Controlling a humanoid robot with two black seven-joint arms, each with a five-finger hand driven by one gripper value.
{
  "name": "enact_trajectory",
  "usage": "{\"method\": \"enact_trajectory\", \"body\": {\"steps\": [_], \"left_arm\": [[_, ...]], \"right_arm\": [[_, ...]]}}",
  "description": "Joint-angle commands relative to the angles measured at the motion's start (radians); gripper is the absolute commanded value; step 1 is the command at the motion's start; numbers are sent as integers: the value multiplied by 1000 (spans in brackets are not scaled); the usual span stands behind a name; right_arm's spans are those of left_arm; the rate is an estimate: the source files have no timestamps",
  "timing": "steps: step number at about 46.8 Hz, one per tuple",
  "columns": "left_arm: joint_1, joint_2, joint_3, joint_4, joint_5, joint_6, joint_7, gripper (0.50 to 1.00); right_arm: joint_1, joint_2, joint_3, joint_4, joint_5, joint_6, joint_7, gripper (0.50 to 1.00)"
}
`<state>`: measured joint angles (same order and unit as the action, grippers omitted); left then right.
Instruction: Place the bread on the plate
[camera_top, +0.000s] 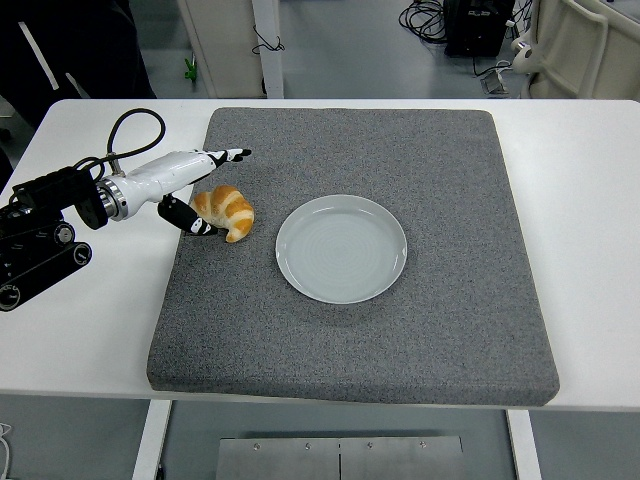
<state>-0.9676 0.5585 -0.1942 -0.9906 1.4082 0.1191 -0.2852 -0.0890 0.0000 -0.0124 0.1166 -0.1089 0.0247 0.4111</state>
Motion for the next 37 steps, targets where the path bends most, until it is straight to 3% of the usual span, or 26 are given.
{"method": "enact_trajectory", "body": {"steps": [1,37], "left_arm": [[-2,-2,9,7,3,13,0,968],[0,-72,15,102,5,31,0,957]], "right_arm": [[0,0,0,0,0,0,0,1000],[0,0,0,0,0,0,0,1000]]}}
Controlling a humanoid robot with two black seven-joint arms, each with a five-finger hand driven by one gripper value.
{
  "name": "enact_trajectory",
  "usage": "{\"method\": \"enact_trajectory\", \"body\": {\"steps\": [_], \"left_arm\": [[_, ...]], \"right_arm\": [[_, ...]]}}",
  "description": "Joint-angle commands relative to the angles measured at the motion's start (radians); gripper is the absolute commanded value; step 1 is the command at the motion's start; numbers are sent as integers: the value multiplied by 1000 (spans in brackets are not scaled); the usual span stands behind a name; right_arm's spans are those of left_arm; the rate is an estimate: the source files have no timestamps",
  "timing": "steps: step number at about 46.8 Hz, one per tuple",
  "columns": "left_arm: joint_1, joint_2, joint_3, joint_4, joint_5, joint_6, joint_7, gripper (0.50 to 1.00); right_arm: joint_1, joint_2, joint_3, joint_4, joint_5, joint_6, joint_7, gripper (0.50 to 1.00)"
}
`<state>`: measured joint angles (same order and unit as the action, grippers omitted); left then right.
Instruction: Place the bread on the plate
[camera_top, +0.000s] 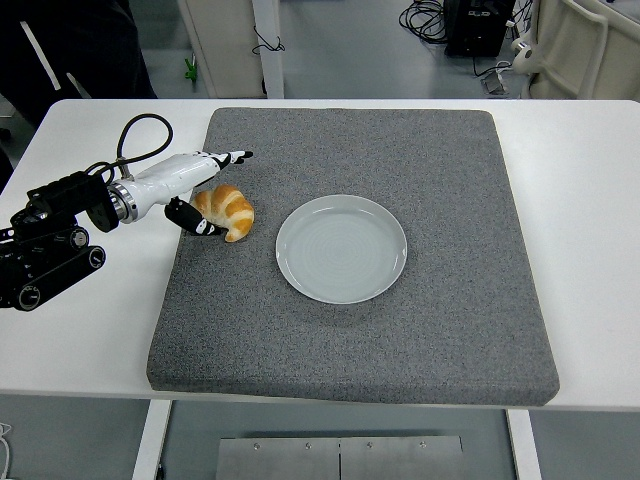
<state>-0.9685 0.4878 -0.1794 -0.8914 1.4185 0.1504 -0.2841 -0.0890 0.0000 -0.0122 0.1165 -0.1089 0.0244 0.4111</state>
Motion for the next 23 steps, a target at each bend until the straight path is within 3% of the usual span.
{"method": "enact_trajectory", "body": {"steps": [1,13,20,23], "left_arm": [[1,-2,0,3,-7,-2,-1,955],[-10,-8,0,2,-16,-38,-12,930],[-12,-15,0,2,-18,-68,-12,809],[-12,-17,1,2,-16,-68,-12,730]], "right_arm": [[0,0,0,0,0,0,0,1000],[0,0,0,0,0,0,0,1000],[0,0,0,0,0,0,0,1000],[0,0,-2,0,0,0,0,1000]]}}
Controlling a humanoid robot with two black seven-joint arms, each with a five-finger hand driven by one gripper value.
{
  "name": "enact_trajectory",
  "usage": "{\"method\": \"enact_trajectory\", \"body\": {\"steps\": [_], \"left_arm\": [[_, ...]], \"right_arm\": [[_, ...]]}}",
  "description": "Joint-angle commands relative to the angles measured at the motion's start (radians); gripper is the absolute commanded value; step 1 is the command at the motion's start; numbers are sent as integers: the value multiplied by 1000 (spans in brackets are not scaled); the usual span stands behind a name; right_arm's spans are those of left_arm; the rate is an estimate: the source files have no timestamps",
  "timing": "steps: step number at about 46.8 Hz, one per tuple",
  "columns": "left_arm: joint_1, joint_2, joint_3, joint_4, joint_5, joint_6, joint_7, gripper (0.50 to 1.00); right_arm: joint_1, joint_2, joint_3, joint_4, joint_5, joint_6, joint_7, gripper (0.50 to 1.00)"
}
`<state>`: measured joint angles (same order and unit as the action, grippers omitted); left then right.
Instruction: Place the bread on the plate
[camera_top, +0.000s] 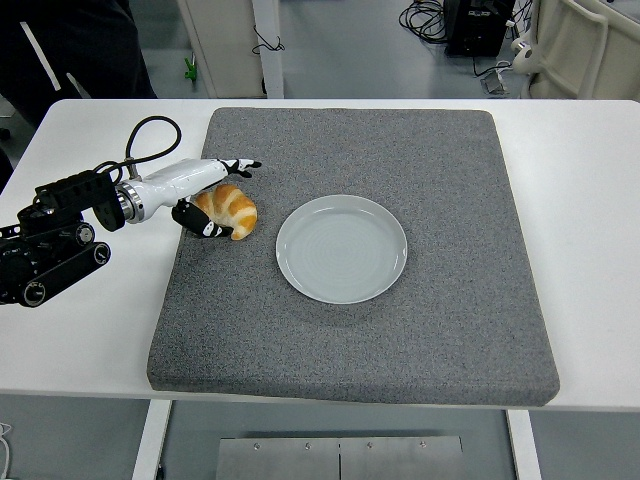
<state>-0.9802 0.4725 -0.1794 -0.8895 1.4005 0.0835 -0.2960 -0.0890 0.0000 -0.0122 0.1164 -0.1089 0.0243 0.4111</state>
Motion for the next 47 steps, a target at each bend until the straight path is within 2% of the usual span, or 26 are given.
{"method": "enact_trajectory", "body": {"steps": [1,5,7,19,40,47], "left_arm": [[-2,-2,5,0,2,-1,0,703],[-6,0,29,0,2,-1,0,587],[-9,0,34,0,2,-1,0,568],[-12,3,34,0,0,-1,0,522],[-135,21,26,-14,-64,-4,-2,516],[-184,49,26,-12,-130,-45,0,517]], "right_arm": [[0,0,0,0,0,0,0,1000],[0,0,0,0,0,0,0,1000],[0,0,0,0,0,0,0,1000],[0,0,0,0,0,0,0,1000],[0,0,0,0,0,0,0,1000],[0,0,-2,0,0,0,0,1000]]}}
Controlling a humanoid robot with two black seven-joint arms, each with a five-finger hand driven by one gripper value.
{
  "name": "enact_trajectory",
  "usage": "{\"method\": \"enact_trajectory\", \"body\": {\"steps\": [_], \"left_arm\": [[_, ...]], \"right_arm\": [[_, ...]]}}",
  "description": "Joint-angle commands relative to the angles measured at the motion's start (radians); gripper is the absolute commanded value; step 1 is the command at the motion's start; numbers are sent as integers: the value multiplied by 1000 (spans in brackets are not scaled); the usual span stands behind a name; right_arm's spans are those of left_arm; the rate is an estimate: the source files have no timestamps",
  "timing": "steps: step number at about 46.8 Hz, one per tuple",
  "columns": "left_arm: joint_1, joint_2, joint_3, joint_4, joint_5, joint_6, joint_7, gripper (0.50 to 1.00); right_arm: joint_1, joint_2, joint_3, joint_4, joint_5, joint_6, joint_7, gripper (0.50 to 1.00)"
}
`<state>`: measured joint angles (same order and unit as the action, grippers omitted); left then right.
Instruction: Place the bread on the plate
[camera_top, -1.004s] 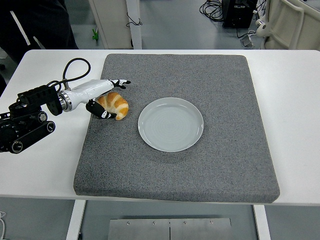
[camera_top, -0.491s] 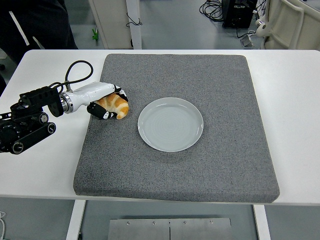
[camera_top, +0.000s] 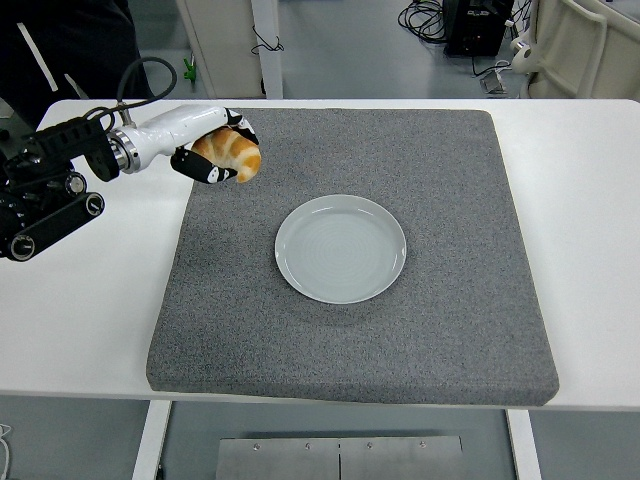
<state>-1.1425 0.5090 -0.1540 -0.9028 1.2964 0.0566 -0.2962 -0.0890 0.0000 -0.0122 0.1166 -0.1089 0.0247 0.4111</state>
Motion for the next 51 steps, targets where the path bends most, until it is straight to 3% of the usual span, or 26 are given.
{"method": "enact_trajectory", "body": {"steps": [1,8,22,40,51], "left_arm": [[-29,17,1,1,-32,-26,0,517],[-77,55,-9,1,-34,-49,-1,517],[-131,63,-105,-1,-32,-130,5,519],[-151,65,-156,-106,-26,-132,12,522],[-154,59,-185,-215,-25,-132,57,524]], "right_arm": [[0,0,0,0,0,0,0,1000],[0,0,0,0,0,0,0,1000],[0,0,0,0,0,0,0,1000],[0,0,0,0,0,0,0,1000],[0,0,0,0,0,0,0,1000]]}}
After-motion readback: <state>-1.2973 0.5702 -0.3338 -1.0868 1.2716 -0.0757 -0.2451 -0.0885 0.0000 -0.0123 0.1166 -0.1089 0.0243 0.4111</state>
